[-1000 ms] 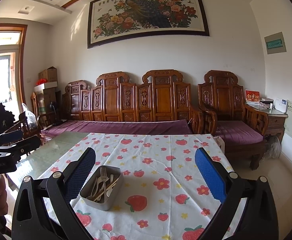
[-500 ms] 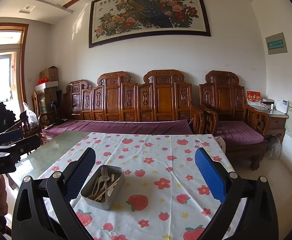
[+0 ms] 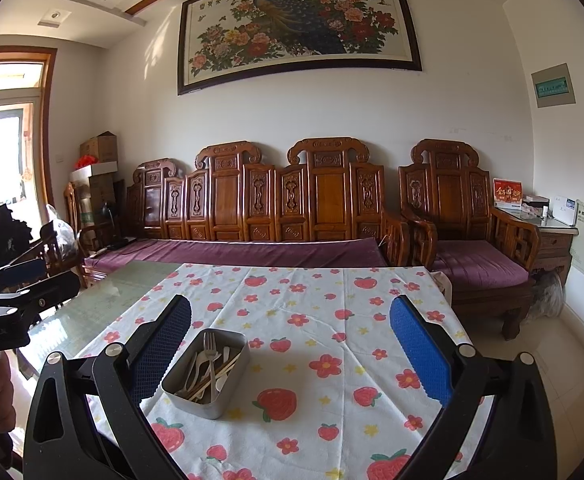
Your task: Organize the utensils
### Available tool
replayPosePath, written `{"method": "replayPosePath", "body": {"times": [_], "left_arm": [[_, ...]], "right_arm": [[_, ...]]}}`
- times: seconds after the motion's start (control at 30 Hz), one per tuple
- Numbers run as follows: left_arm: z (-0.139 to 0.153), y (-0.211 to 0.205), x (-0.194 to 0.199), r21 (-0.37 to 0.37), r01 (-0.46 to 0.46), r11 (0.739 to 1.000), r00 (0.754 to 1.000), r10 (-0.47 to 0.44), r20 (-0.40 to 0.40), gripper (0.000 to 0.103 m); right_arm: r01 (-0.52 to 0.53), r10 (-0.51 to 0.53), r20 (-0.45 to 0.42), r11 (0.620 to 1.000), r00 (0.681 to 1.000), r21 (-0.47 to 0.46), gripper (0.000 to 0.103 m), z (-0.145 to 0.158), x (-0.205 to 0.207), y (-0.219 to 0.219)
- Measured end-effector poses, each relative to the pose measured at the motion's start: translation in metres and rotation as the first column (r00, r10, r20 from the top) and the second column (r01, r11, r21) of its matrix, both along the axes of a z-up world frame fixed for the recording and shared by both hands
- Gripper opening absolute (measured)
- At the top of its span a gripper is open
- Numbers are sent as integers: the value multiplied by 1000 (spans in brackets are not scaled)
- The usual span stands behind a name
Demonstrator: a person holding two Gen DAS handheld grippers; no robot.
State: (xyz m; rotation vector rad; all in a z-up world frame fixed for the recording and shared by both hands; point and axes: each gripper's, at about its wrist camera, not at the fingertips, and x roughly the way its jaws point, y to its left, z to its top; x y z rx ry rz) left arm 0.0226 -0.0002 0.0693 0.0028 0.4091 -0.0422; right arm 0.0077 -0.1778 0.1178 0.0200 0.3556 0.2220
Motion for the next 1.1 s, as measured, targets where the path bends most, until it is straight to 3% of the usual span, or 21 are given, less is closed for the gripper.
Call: {"method": "replayPosePath", "body": {"times": [1.1], "left_arm": [[0, 0, 0, 1, 1, 1000, 1000, -1, 1, 95]], "right_arm": [[-1, 1, -2, 1000, 1000, 2, 100, -2, 0, 1]]}}
